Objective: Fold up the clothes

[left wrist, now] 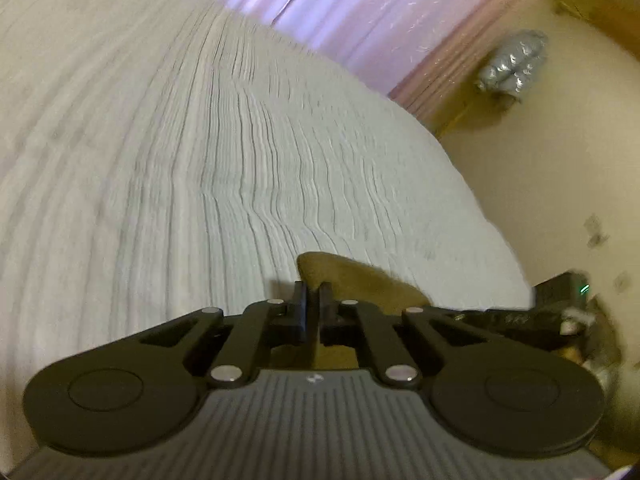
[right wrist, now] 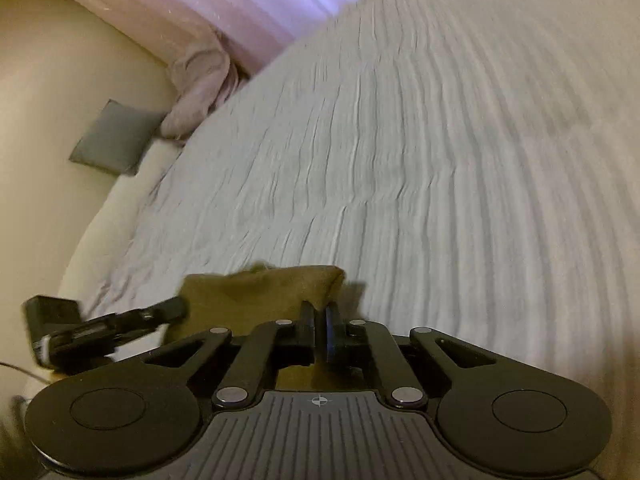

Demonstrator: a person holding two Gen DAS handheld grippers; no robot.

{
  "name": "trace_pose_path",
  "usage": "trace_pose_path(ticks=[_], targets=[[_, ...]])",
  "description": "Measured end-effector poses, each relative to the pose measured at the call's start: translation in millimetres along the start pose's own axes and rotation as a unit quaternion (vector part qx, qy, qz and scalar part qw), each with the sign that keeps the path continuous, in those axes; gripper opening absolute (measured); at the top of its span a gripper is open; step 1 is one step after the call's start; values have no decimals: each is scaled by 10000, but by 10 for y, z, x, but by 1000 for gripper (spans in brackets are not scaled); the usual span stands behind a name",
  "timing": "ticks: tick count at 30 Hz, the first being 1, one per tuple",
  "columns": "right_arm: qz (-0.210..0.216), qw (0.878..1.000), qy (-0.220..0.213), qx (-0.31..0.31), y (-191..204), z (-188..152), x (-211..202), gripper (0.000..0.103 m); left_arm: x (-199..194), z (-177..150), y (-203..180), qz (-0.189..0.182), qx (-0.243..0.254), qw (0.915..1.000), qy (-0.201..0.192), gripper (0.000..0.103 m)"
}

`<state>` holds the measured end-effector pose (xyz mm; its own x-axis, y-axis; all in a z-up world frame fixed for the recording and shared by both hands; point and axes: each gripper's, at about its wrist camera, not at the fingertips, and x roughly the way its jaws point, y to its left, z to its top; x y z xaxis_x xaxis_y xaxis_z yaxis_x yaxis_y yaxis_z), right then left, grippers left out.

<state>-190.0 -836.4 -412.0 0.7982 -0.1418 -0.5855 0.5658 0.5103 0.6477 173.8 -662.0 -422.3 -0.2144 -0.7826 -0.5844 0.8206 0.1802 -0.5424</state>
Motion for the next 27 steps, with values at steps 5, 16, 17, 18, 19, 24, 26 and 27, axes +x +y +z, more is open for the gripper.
trace_pose_path(ticks=[5, 16, 17, 18, 19, 24, 26, 27], targets=[[-757, 9969, -13, -230, 25, -95, 196, 11, 189, -102, -76, 601, 97, 9981, 96, 12], [-934, 9927, -748, 117, 396, -572, -867, 66, -1716, -1080, -67, 1758, -1365, 9705, -928, 32], [-966, 9934, -618, 54, 429, -672, -938, 66, -1914, -1192, 20, 2081, -1512, 9617, -952, 32], [-1039, 9935, -468, -17, 464, -802, -994, 66, -2091, -1298, 122, 2371, -1684, 9517, -983, 32], [-1130, 9930, -351, -43, 482, -918, -1039, 65, -2250, -1372, 256, 2582, -1899, 9414, -1051, 31], [-1504, 9876, 1, 440, 526, -1478, -1269, 65, -2921, -1532, 813, 3004, -2995, 8887, -1738, 31], [-1625, 9847, 40, 622, 626, -1586, -1282, 66, -3082, -1566, 924, 2969, -3355, 8720, -1971, 32], [-1673, 9833, 54, 716, 651, -1645, -1338, 66, -3162, -1581, 960, 2972, -3481, 8651, -2052, 34]])
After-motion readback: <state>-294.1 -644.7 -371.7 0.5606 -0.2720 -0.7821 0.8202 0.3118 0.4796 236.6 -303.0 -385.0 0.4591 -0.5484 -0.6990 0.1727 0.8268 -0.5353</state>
